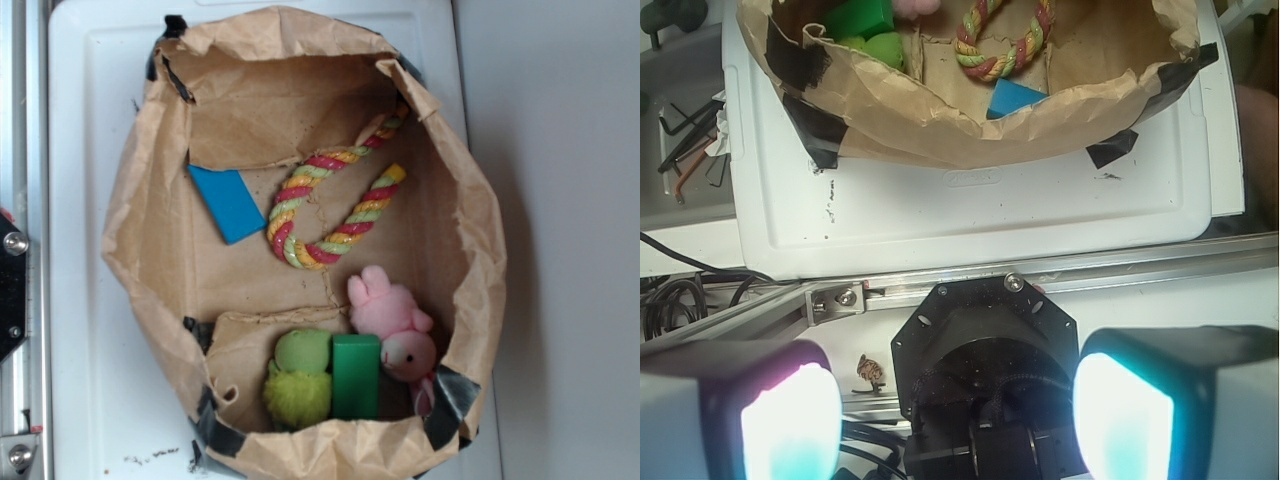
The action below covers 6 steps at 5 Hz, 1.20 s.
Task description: Grab the green animal.
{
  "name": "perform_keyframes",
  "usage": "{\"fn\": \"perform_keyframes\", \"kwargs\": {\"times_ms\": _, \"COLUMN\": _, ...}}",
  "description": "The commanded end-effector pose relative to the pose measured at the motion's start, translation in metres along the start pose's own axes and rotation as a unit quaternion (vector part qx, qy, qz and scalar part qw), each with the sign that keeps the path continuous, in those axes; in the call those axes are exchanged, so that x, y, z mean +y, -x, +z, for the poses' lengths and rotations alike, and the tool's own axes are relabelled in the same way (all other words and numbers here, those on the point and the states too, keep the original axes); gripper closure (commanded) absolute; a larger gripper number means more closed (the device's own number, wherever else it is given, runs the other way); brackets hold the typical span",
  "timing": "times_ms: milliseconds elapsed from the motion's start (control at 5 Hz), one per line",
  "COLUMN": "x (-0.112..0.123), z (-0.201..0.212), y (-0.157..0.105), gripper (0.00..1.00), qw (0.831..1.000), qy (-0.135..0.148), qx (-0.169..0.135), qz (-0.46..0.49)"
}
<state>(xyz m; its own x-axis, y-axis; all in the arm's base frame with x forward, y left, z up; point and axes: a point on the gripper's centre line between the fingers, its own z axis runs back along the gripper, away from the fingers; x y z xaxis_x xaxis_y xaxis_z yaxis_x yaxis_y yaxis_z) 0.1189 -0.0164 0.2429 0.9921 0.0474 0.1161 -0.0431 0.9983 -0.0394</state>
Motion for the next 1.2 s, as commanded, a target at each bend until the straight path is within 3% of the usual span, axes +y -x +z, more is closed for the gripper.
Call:
{"fn": "perform_keyframes", "kwargs": {"times_ms": 0, "x": 0.000, "z": 0.000, "y": 0.000, "gripper": 0.00, "qw": 1.000, "qy": 0.000, "qx": 0.000, "qz": 0.000}}
{"fn": "perform_keyframes", "kwargs": {"times_ms": 600, "x": -0.006, "z": -0.021, "y": -0.076, "gripper": 0.00, "qw": 0.999, "qy": -0.014, "qx": -0.038, "qz": -0.026}}
{"fn": "perform_keyframes", "kwargs": {"times_ms": 1000, "x": 0.003, "z": -0.036, "y": -0.119, "gripper": 0.00, "qw": 0.984, "qy": -0.015, "qx": -0.069, "qz": -0.163}}
